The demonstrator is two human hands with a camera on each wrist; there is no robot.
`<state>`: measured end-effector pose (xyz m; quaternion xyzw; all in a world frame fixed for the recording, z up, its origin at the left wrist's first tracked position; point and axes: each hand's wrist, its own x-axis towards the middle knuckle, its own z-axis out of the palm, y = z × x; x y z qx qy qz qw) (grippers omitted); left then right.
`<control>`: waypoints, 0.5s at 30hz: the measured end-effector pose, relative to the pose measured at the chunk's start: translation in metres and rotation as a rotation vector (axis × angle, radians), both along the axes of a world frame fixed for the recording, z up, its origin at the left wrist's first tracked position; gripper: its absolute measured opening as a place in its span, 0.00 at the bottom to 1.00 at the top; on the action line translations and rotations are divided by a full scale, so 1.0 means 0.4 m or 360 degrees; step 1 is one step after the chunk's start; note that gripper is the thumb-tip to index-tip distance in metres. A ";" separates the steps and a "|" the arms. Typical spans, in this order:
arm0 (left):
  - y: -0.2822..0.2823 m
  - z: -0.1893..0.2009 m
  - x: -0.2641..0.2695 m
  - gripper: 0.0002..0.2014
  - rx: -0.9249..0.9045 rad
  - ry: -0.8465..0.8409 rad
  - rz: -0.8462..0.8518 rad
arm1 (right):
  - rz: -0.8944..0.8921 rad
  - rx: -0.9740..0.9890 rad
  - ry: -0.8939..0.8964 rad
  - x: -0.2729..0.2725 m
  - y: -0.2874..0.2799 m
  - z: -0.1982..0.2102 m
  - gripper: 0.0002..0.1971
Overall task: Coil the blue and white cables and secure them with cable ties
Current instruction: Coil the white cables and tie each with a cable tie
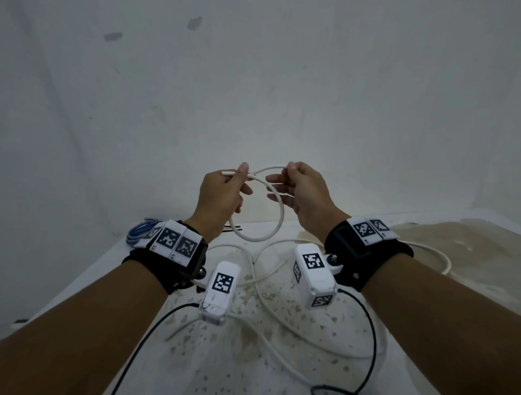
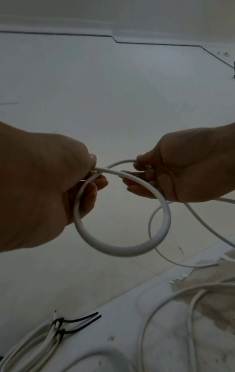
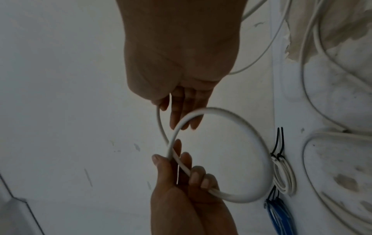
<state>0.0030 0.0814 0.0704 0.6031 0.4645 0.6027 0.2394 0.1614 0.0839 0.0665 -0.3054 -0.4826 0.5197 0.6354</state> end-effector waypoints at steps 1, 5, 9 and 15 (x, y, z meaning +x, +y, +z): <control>0.000 -0.001 -0.002 0.17 -0.0003 -0.0017 0.0008 | 0.0013 -0.0003 0.0022 0.002 0.000 0.000 0.14; -0.003 0.003 0.002 0.20 0.0072 0.0100 0.0151 | 0.0069 -0.0076 -0.0021 0.010 -0.004 -0.005 0.12; -0.010 0.003 -0.003 0.16 0.0212 0.0277 0.0259 | -0.0620 0.0023 -0.0822 0.022 0.004 -0.017 0.06; -0.019 -0.010 0.005 0.23 0.0407 0.0512 0.0181 | -0.0915 0.0784 -0.1621 -0.007 -0.002 0.030 0.16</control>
